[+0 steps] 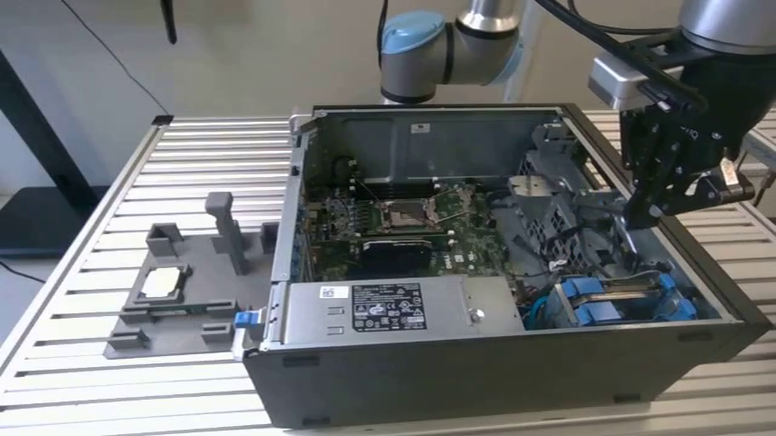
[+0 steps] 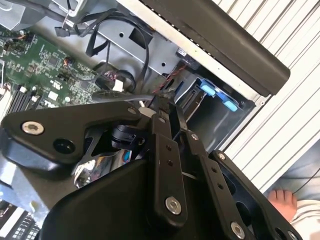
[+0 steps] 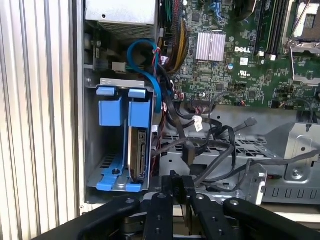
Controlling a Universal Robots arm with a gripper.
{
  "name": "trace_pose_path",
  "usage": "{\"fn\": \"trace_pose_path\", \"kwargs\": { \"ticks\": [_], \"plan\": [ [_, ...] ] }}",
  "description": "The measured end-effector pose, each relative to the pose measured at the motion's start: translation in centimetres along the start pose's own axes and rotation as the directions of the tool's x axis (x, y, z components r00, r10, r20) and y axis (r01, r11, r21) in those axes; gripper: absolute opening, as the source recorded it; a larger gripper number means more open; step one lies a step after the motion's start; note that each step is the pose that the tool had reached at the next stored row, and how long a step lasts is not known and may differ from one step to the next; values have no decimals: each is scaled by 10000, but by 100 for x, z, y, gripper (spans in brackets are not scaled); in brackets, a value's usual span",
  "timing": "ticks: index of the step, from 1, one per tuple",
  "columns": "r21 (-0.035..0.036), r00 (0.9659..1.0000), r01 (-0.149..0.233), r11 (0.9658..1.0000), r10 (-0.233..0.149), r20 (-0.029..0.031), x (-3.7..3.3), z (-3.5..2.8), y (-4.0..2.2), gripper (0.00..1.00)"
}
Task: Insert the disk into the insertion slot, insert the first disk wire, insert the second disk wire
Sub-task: 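Insert the first disk wire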
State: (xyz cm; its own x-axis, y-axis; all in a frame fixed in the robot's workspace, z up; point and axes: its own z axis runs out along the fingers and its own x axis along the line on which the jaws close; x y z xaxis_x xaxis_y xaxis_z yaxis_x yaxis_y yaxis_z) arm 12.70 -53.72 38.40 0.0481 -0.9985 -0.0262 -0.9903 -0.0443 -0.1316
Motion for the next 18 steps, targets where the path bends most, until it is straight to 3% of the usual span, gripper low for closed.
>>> {"fn": "trace_pose_path", "kwargs": {
  "ticks": [7,14,18],
  "plan": [
    [-276,10000,-9,9996,10,12,34,55,-42,20],
    [-478,10000,-20,9989,21,20,74,114,-63,20],
    [-656,10000,-27,9978,29,27,100,146,-88,20]
  ]
}}
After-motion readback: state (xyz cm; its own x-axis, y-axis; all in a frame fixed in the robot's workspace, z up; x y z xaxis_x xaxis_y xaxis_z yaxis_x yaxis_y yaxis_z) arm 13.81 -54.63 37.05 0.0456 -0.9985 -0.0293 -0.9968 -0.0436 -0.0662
